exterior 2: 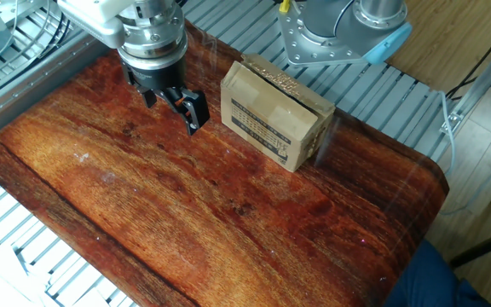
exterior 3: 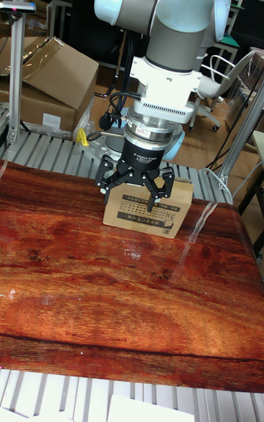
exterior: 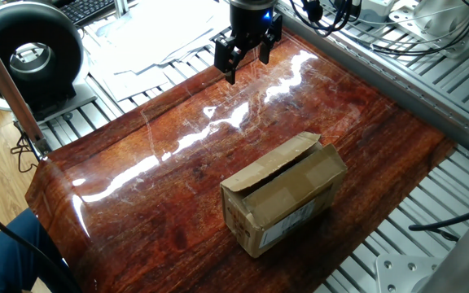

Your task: Open a box

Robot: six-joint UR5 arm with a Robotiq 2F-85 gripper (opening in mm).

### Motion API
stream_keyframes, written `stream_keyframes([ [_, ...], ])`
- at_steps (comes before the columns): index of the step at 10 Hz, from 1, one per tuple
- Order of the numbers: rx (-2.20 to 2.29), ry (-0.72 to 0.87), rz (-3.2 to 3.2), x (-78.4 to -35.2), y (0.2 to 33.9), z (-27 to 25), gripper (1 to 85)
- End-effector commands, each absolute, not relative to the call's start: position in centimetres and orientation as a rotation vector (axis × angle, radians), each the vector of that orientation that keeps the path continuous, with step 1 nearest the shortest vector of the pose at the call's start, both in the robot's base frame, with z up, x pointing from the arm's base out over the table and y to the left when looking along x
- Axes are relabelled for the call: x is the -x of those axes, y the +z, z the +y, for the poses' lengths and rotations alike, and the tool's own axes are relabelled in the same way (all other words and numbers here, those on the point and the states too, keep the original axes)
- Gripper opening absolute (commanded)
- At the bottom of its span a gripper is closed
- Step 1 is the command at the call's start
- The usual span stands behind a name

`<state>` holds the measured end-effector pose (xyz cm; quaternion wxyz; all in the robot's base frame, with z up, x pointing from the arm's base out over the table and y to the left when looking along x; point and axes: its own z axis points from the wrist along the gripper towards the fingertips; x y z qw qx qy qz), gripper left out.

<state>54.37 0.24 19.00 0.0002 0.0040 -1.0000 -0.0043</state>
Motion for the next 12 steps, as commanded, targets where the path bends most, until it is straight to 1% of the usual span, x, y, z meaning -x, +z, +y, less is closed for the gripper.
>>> stream_keyframes([
  [1,0.249,-0.081,-3.022,-51.7,19.2,1.9,1.0],
  [8,0.239,-0.064,-3.017,-51.6,19.2,1.8,1.0],
  [12,0.153,-0.063,-2.986,-51.5,20.6,0.5,1.0],
])
